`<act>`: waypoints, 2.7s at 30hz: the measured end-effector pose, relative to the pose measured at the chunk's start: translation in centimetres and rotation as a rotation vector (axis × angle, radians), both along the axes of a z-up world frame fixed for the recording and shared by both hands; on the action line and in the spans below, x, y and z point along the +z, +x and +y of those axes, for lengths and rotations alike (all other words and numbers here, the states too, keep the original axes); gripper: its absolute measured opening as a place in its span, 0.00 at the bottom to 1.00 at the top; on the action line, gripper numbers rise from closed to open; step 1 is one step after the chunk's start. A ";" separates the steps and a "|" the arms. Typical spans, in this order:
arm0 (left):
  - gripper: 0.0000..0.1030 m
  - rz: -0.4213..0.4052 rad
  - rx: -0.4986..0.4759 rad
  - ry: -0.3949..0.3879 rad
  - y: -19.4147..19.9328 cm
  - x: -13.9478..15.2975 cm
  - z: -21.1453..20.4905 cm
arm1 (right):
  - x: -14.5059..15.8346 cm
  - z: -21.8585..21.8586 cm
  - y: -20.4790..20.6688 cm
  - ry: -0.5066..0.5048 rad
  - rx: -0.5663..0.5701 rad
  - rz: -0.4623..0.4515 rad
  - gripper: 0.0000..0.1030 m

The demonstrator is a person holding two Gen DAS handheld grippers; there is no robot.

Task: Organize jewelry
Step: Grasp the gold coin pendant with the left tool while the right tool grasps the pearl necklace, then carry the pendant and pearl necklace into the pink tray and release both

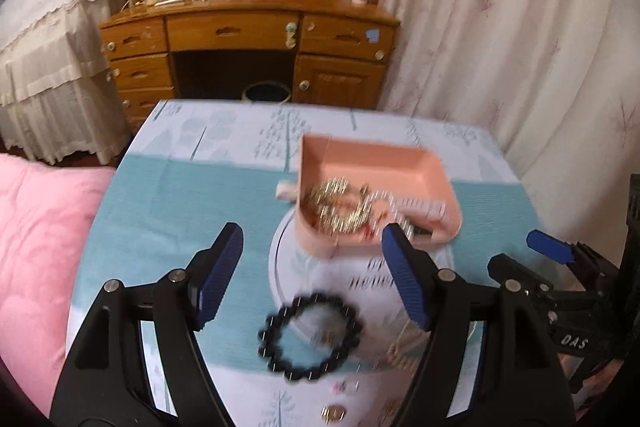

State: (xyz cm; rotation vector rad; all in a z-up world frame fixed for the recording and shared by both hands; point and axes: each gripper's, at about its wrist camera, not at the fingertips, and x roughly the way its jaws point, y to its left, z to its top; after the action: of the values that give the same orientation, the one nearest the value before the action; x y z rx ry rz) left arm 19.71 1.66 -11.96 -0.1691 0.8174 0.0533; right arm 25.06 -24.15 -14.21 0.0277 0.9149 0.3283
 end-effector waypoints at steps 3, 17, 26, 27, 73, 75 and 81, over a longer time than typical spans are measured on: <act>0.68 0.064 0.004 -0.013 -2.4 -2.1 -0.5 | -2.5 -0.5 -1.9 -0.009 -0.011 0.082 0.89; 0.68 0.333 0.032 -0.005 -8.0 -8.5 -3.1 | -9.1 0.3 -9.7 -0.100 -0.093 0.212 0.90; 0.43 0.342 -0.083 -0.048 -7.6 -8.7 -3.9 | -9.7 3.8 -10.2 -0.201 -0.016 0.144 0.95; 0.38 0.352 -0.101 -0.026 -7.5 -8.8 -4.2 | -9.9 4.1 -10.1 -0.201 -0.016 0.136 0.95; 0.16 0.269 -0.365 0.039 -7.1 -6.6 -4.0 | -8.3 4.4 -2.6 0.253 -0.138 0.347 0.07; 0.16 0.267 -0.390 0.063 -6.7 -5.6 -3.9 | -7.3 4.2 -2.5 0.301 -0.139 0.336 0.07; 0.16 0.220 -0.344 0.017 -4.7 -0.6 -1.6 | -3.8 4.3 -1.3 0.427 -0.147 0.315 0.07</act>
State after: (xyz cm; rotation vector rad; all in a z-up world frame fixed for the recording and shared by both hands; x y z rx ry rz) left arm 15.02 0.09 -12.53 -0.0040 1.0550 -0.2491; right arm 23.78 -19.85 -18.02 0.5497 1.1333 0.3836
